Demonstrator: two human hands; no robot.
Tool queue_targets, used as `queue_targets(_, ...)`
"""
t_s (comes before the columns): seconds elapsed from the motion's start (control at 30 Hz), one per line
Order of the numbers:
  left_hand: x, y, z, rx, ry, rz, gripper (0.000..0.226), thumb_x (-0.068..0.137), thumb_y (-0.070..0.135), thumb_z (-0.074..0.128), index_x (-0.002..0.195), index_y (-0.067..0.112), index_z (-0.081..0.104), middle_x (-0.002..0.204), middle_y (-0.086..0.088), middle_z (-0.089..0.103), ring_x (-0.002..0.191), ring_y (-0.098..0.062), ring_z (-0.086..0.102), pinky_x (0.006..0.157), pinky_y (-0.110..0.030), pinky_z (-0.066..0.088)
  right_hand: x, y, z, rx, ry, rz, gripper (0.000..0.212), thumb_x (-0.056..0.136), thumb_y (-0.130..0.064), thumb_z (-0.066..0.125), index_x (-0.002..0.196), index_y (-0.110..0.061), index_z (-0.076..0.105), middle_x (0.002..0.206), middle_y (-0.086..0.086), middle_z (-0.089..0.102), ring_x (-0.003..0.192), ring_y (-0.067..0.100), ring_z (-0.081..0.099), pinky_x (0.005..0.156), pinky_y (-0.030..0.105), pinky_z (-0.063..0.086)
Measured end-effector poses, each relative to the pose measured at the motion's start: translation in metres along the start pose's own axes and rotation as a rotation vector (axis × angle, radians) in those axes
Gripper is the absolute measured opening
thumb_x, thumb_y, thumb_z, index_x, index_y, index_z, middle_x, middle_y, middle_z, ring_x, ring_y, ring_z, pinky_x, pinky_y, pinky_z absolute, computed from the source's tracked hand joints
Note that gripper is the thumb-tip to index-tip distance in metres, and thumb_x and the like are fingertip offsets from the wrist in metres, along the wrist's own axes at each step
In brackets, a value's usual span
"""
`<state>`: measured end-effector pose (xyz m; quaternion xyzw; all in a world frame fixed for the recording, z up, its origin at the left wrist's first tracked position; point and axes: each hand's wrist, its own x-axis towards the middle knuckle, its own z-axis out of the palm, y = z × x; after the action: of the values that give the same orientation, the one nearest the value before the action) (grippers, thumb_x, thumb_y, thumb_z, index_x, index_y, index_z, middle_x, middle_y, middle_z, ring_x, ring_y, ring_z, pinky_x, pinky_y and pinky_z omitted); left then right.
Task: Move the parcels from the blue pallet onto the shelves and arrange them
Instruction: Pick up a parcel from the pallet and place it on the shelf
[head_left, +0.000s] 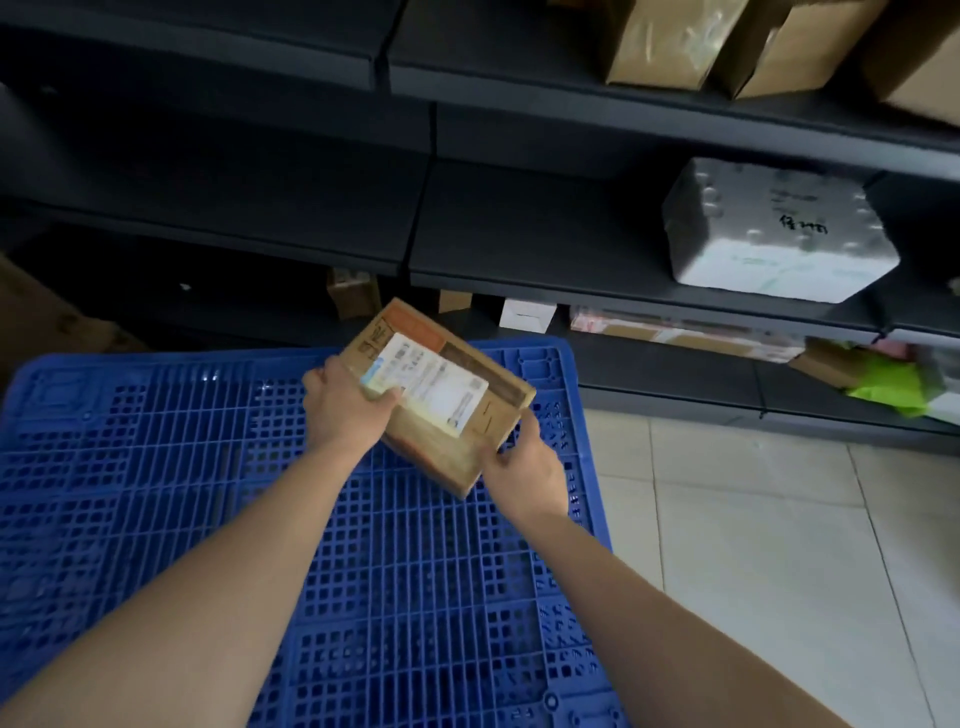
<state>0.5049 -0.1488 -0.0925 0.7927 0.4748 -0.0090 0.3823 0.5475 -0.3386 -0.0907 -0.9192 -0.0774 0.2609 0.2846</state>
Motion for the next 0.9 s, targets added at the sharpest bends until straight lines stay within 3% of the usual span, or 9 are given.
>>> queue_targets(0.13, -0.016, -0.022, -0.015, -0.043, -0.034, -0.046, 0.093, 0.083, 0.021, 0.074, 0.152, 0.011, 0.013, 0.159, -0.012, -0.002, 0.142, -0.03, 0.025, 0.112, -0.041, 0.031, -0.024, -0.007, 0.018, -0.104, -0.084, -0.028, 0.068, 0.093, -0.039, 0.054, 0.144, -0.016, 0.018, 0.089, 0.008, 0.067, 0.073, 0.026, 0.065, 0.056, 0.037, 0.054)
queue_targets(0.2, -0.026, -0.028, -0.021, -0.103, -0.014, -0.098, 0.101, 0.084, 0.018, 0.072, 0.154, 0.015, -0.001, 0.16, -0.009, -0.014, 0.145, -0.027, 0.019, 0.112, -0.041, 0.029, -0.024, -0.013, 0.016, -0.198, -0.007, -0.034, 0.062, 0.088, -0.04, 0.062, 0.134, -0.014, 0.029, 0.108, 0.008, 0.063, 0.093, 0.026, 0.062, 0.07, 0.039, 0.055)
queue_targets(0.27, -0.036, -0.035, -0.02, -0.212, 0.016, -0.154, 0.101, 0.086, 0.018, 0.071, 0.154, 0.013, -0.004, 0.161, -0.011, -0.006, 0.144, -0.028, 0.024, 0.111, -0.04, 0.031, -0.018, -0.015, 0.012, -0.319, 0.063, -0.076, 0.079, 0.081, -0.046, 0.07, 0.139, -0.012, 0.028, 0.134, 0.01, 0.046, 0.123, 0.027, 0.044, 0.097, 0.041, 0.046)
queue_targets(0.33, -0.047, -0.042, -0.013, -0.338, -0.021, -0.238, 0.095, 0.088, 0.021, 0.069, 0.154, 0.011, 0.001, 0.159, -0.011, 0.016, 0.14, -0.028, 0.032, 0.109, -0.041, 0.033, -0.01, -0.018, 0.007, -0.318, -0.014, -0.086, 0.103, 0.077, -0.046, 0.075, 0.151, -0.012, 0.011, 0.153, 0.011, 0.023, 0.141, 0.029, 0.022, 0.113, 0.043, 0.03)
queue_targets(0.4, -0.059, -0.051, -0.002, -0.479, -0.095, -0.321, 0.073, 0.091, 0.022, 0.065, 0.148, 0.013, 0.022, 0.144, -0.01, 0.044, 0.128, -0.028, 0.048, 0.105, -0.046, 0.042, -0.006, -0.02, 0.01, -0.206, -0.168, -0.032, 0.107, 0.075, -0.039, 0.079, 0.153, -0.013, 0.009, 0.153, 0.01, 0.025, 0.141, 0.028, 0.026, 0.112, 0.044, 0.033)
queue_targets(0.5, -0.078, -0.061, 0.009, -0.543, -0.132, -0.364, 0.029, 0.094, 0.018, 0.059, 0.119, 0.02, 0.045, 0.122, -0.003, 0.059, 0.105, -0.021, 0.058, 0.091, -0.041, 0.05, -0.011, -0.017, 0.021, -0.182, -0.202, -0.021, 0.074, 0.076, -0.036, 0.077, 0.136, -0.014, 0.039, 0.128, 0.004, 0.049, 0.117, 0.023, 0.05, 0.094, 0.039, 0.048)
queue_targets(0.57, -0.089, -0.067, 0.008, -0.55, -0.146, -0.353, 0.03, 0.098, 0.016, 0.052, 0.126, 0.02, 0.046, 0.124, 0.0, 0.058, 0.102, -0.017, 0.055, 0.084, -0.035, 0.047, -0.021, -0.015, 0.025, -0.15, -0.17, -0.062, 0.049, 0.082, -0.034, 0.07, 0.124, -0.017, 0.05, 0.116, 0.001, 0.051, 0.104, 0.019, 0.053, 0.083, 0.034, 0.049)
queue_targets(0.67, -0.106, -0.075, -0.006, -0.608, -0.127, -0.351, 0.044, 0.1, 0.011, 0.045, 0.141, 0.027, 0.04, 0.128, 0.007, 0.055, 0.117, -0.019, 0.054, 0.094, -0.039, 0.049, -0.038, -0.019, 0.03, -0.09, -0.168, -0.119, 0.028, 0.09, -0.032, 0.062, 0.115, -0.022, 0.057, 0.109, 0.002, 0.057, 0.089, 0.018, 0.058, 0.072, 0.032, 0.051)
queue_targets(0.9, -0.149, -0.09, -0.071, -0.742, 0.052, -0.344, 0.05, 0.1, 0.012, 0.048, 0.144, 0.034, 0.042, 0.131, 0.012, 0.057, 0.116, -0.013, 0.055, 0.097, -0.039, 0.049, -0.091, -0.059, 0.028, 0.021, -0.202, -0.252, 0.038, 0.094, -0.028, 0.058, 0.131, -0.021, 0.053, 0.12, 0.004, 0.053, 0.105, 0.022, 0.056, 0.089, 0.039, 0.05)
